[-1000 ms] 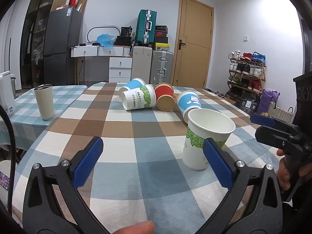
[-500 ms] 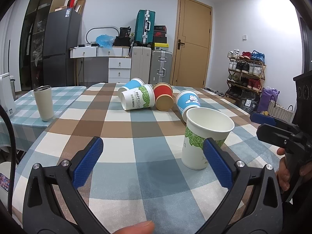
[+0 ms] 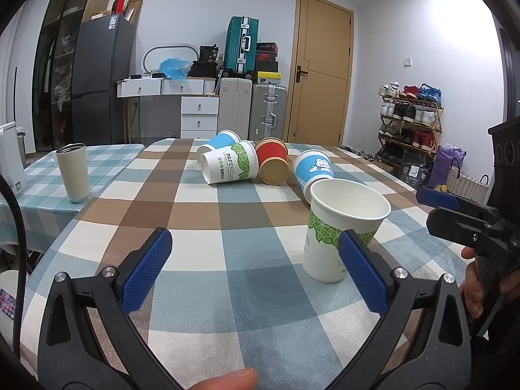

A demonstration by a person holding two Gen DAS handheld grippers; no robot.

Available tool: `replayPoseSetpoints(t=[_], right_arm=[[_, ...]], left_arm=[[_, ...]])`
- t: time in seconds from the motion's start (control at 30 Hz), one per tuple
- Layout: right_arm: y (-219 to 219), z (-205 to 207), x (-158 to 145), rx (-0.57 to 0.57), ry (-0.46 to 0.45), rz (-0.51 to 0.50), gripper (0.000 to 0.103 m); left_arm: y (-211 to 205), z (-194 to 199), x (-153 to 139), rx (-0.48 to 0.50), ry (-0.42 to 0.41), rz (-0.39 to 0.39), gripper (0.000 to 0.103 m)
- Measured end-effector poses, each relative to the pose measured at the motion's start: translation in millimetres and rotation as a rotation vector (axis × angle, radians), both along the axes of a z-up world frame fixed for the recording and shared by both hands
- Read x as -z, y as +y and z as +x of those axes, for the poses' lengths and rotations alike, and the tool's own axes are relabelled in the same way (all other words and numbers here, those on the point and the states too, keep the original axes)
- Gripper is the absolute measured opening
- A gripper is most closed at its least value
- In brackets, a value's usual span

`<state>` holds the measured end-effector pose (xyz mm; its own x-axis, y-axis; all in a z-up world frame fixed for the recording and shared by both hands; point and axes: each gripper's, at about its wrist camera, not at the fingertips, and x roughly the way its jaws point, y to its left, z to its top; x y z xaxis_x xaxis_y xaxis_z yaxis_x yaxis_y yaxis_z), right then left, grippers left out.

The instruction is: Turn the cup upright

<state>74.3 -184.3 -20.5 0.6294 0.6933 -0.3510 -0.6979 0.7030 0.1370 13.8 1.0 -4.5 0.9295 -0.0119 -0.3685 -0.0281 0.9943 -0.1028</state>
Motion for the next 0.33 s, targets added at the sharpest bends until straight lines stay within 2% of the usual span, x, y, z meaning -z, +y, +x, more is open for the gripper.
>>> replayPoseSetpoints(t=[0.33], right_arm=[[1.8,1.8,3.2,-0.002,0.017,-0.017,0.103]], left_arm=[[-0.2,0.0,0.1,0.000,0.000,0.000,0.102]])
